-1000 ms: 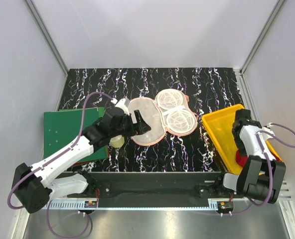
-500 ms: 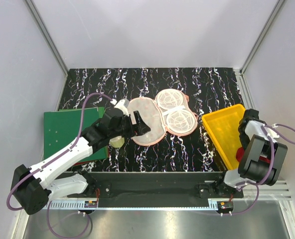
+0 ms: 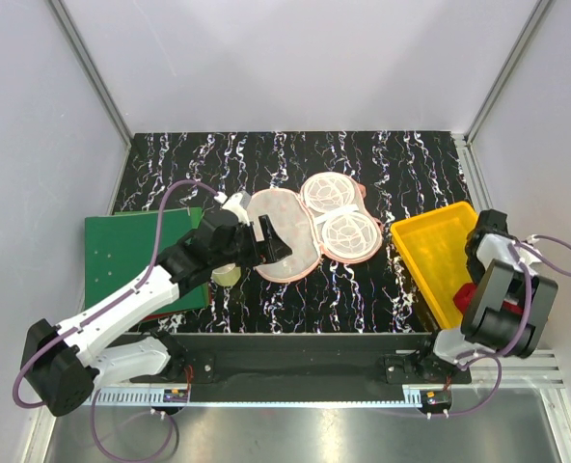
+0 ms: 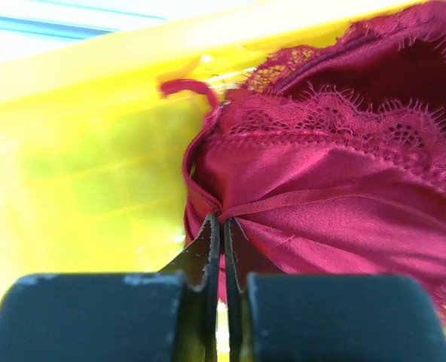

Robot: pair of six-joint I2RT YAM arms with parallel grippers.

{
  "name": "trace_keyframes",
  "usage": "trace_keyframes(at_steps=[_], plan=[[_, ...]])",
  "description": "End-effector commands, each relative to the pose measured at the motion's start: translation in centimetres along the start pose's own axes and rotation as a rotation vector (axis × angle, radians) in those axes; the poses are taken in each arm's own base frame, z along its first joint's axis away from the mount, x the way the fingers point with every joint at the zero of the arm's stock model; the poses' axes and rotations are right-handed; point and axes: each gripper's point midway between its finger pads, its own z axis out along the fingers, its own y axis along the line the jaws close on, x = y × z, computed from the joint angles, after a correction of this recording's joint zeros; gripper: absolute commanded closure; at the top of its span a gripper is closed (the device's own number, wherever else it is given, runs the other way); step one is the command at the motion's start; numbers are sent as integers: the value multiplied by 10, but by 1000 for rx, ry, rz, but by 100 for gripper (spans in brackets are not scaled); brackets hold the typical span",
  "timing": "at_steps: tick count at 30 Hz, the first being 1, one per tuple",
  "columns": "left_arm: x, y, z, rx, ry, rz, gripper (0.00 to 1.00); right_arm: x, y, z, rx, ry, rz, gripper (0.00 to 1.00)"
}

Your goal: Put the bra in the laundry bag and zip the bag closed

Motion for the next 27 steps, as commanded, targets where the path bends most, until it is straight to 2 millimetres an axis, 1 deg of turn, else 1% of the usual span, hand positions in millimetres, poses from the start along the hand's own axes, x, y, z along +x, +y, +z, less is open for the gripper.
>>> trace_keyframes(at_steps=[1, 2, 3, 5, 6, 7, 9, 10, 11, 12, 13, 14, 15, 16, 17, 18, 19, 20, 21, 22, 23, 24, 25, 26, 27], plan=[[-12, -20, -12, 87, -48, 12, 12, -32, 10, -39, -168, -72, 48, 100], [-12, -21, -13, 90, -49, 13, 12, -31, 18, -51, -242, -46, 54, 100], [-14, -22, -14, 91, -56, 14, 12, -39, 21, -71, -325, -68, 76, 100], [-16, -24, -17, 98, -63, 18, 12, -43, 30, -101, -459, -64, 65, 100], [-16, -25, -18, 101, -62, 22, 12, -51, 31, -122, -529, -88, 74, 100], [-18, -28, -21, 109, -69, 33, 12, -52, 32, -143, -588, -69, 45, 100], [-20, -31, -24, 120, -73, 46, 12, -50, 38, -177, -699, -64, -2, 100], [-23, -34, -26, 128, -78, 63, 12, -52, 42, -203, -779, -59, -39, 100], [-24, -36, -27, 133, -82, 71, 11, -52, 45, -221, -836, -63, -69, 100], [-28, -41, -31, 146, -93, 80, 11, -46, 50, -247, -927, -71, -128, 100], [-30, -43, -33, 152, -101, 92, 9, -50, 54, -281, -1039, -93, -180, 100], [-32, -45, -35, 157, -105, 97, 9, -50, 56, -300, -1099, -98, -205, 100], [-35, -49, -41, 169, -116, 102, 8, -43, 60, -324, -1189, -81, -258, 100], [-37, -52, -44, 176, -122, 108, 6, -36, 61, -365, -1368, -50, -345, 100], [-38, -54, -46, 182, -127, 114, 6, -29, 65, -384, -1454, -13, -384, 100], [-43, -58, -54, 190, -145, 119, 6, -28, 70, -408, -1570, -4, -408, 100], [-46, -59, -58, 192, -158, 123, 5, -11, 64, -441, -1716, 83, -484, 100], [-49, -59, -62, 186, -178, 127, 5, 1, 72, -449, -1750, 149, -527, 100], [-54, -62, -71, 192, -204, 134, 5, 10, 77, -458, -1791, 180, -571, 100], [-57, -62, -76, 187, -223, 134, 5, 34, 69, -486, -1876, 237, -678, 100], [-63, -60, -81, 173, -258, 134, 5, 53, 80, -487, -1878, 303, -746, 100], [-68, -62, -94, 181, -296, 139, 5, 67, 78, -499, -1923, 338, -812, 100], [-71, -61, -99, 176, -321, 142, 4, 94, 67, -512, -1983, 432, -916, 100], [-76, -61, -112, 182, -363, 146, 3, 116, 71, -511, -1979, 502, -979, 100], [-79, -55, -116, 156, -394, 154, 3, 132, 68, -509, -1991, 529, -1044, 100]])
